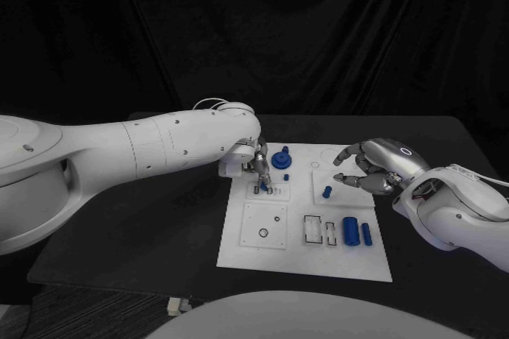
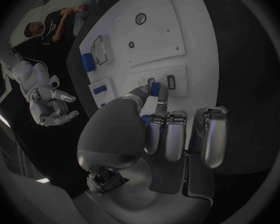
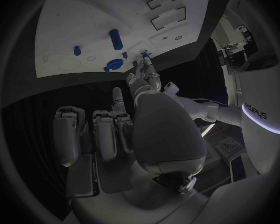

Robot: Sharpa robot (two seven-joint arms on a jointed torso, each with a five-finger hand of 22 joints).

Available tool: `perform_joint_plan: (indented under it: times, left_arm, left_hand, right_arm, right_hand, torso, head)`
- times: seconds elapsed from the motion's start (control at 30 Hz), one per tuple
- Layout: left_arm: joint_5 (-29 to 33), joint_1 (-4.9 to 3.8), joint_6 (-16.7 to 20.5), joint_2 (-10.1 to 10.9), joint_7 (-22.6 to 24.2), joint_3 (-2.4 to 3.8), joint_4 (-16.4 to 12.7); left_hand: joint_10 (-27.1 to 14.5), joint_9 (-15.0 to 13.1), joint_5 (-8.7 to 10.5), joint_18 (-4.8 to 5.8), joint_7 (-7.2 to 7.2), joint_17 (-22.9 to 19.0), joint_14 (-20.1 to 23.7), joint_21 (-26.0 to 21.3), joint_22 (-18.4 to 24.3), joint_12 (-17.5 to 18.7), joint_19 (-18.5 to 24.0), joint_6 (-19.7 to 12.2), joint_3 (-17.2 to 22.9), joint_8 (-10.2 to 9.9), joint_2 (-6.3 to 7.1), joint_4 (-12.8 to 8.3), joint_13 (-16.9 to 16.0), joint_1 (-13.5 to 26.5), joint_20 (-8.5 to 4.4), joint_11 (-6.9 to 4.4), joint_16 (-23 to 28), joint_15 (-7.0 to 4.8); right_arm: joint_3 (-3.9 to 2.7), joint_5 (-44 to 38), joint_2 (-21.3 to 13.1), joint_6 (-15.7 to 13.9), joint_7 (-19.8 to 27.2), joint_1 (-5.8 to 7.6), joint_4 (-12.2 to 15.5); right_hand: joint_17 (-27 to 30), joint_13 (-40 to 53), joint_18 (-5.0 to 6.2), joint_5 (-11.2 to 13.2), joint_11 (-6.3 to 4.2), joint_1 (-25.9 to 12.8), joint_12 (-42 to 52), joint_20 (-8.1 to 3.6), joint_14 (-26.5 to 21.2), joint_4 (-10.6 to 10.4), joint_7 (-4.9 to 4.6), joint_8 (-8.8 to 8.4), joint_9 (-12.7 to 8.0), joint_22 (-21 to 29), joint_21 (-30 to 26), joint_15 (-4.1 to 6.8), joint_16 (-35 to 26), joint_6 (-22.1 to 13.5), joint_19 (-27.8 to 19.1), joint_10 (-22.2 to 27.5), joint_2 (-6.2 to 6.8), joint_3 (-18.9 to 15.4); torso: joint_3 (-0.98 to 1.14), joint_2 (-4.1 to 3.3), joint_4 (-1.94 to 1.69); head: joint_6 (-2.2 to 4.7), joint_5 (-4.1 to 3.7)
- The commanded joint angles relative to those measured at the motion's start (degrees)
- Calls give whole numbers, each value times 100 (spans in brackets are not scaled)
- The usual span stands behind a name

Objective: Assemble the parts on the task board

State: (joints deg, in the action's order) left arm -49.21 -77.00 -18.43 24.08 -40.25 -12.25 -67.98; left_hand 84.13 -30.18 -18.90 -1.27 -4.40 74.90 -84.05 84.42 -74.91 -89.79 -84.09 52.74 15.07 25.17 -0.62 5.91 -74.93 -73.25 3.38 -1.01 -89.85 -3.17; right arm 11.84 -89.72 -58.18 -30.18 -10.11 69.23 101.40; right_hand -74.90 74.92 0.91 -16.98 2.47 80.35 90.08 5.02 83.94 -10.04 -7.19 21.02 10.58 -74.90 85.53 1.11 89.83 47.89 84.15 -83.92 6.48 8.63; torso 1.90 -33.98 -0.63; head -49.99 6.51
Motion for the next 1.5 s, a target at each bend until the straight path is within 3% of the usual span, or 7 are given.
perform_joint_plan:
  times: [0.03, 0.67, 1.5]
  left_arm:
    - [6, 18, -50, -5, -293, 5, -19]
    - [7, 58, -71, -30, -281, 5, -19]
    - [7, 91, 37, -50, -239, 5, 5]
  left_hand:
    - [587, -7, 36, -22, 150, 1510, -595, -10, -1303, -21, -191, 193, 22, -6, -4, 8, -1507, 33, -37, 15, -15, -38]
    - [587, -9, 178, -28, 146, 1510, -595, -43, -1295, -21, -176, 207, 44, -91, 5, 25, -1507, 179, -39, 20, -15, -36]
    - [587, -10, 163, -32, 147, 1510, -595, -62, -1290, -21, -165, 209, 69, -117, -5, 11, -1507, 192, -39, 19, -15, -37]
  right_arm:
    - [-3, -9, 6, 36, -90, -15, -8]
    - [-3, -7, 56, 76, -113, -23, -52]
    - [-3, -7, 60, 73, -139, -50, -74]
  right_hand:
    - [-1510, 1508, 47, 18, 9, 24, -8, -1, 606, -36, 4, 11, 9, -1322, -22, 15, 17, 15, 299, -608, 22, -12]
    - [-1510, 1508, 48, 17, 8, 27, -8, -1, 606, -40, 5, 11, 9, -1321, -24, 15, 17, 16, 298, -608, 21, -9]
    - [-1510, 1508, 53, 12, 6, 39, -8, -2, 606, -46, 6, 11, 11, -1315, -40, 17, 17, 16, 289, -608, 19, -2]
  torso:
    - [1, 2, 1]
    - [-1, -4, 2]
    - [0, -1, 0]
  head:
    - [-1, -2]
    - [-1, 2]
    - [-1, -25]
